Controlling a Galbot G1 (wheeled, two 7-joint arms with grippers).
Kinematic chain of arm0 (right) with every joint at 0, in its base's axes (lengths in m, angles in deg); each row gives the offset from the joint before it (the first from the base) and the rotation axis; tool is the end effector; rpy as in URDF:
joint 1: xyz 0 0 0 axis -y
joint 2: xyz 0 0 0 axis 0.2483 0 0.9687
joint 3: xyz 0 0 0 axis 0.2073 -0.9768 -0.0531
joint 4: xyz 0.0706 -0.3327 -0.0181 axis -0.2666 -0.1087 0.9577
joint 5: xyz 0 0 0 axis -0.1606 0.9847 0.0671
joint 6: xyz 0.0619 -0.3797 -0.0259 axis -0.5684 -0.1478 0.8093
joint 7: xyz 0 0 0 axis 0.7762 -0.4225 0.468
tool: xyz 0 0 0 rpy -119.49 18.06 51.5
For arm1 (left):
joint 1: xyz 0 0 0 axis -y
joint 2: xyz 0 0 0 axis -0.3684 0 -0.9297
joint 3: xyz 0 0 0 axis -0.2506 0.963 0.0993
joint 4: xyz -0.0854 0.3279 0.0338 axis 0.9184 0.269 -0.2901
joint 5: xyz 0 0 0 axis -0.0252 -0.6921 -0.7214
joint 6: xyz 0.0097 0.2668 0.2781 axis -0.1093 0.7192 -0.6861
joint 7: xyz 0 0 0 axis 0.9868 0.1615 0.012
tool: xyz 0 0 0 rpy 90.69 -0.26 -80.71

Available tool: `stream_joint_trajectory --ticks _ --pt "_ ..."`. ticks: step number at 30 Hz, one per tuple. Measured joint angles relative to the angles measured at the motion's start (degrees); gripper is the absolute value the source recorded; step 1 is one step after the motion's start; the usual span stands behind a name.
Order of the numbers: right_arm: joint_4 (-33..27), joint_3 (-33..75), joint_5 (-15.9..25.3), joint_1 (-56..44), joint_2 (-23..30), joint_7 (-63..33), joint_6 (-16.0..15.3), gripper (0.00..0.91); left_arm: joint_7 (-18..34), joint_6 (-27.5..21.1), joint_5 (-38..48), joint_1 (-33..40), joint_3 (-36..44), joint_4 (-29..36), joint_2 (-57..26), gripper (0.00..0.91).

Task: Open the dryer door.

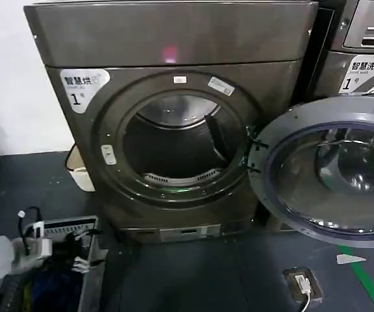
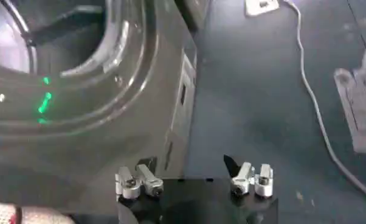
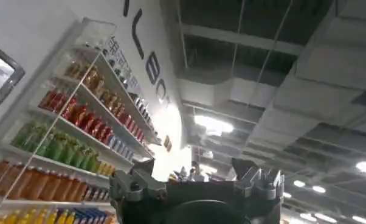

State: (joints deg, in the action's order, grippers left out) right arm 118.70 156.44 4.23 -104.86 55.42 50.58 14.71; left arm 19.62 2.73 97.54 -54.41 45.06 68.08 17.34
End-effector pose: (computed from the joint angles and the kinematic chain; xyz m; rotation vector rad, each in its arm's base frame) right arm -0.0510 -0.3840 -0.0051 1.7083 2.2730 -0.8489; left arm 0.3216 0.1950 -0.1699 -1.2110 -2.0321 -1.1945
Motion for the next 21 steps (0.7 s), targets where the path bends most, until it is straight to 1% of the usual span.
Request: stream_joint_trajectory --ticks 2,7,15,18,21 --pt "-0.1 0.2 0.0 -0.2 0.0 0.0 0.0 0.907 -0.2 -0.2 -1.1 -0.2 0.3 -0.7 -1.0 0.907" --pt "-0.4 0.5 0.6 -0.3 0.2 0.0 -0.1 0.907 -3.2 -1.4 -3.7 0.0 0.1 -2.1 -2.9 0.907" --pt "-0.4 0.9 0.6 -0.6 0.4 0.0 0.0 0.907 -5.3 -1.8 -6.5 -0.2 -0.1 -4.2 -4.5 0.907" --pt "-0.6 0.9 0.6 -0.6 0.5 0.0 0.0 0.907 -7.4 -1.4 -7.9 -0.5 0.0 -5.0 -5.2 0.907" --pt "-0.6 0.9 0.6 -0.5 0.6 0.0 0.0 0.907 -8.4 -0.9 -8.7 -0.5 0.0 -5.2 -5.5 0.907"
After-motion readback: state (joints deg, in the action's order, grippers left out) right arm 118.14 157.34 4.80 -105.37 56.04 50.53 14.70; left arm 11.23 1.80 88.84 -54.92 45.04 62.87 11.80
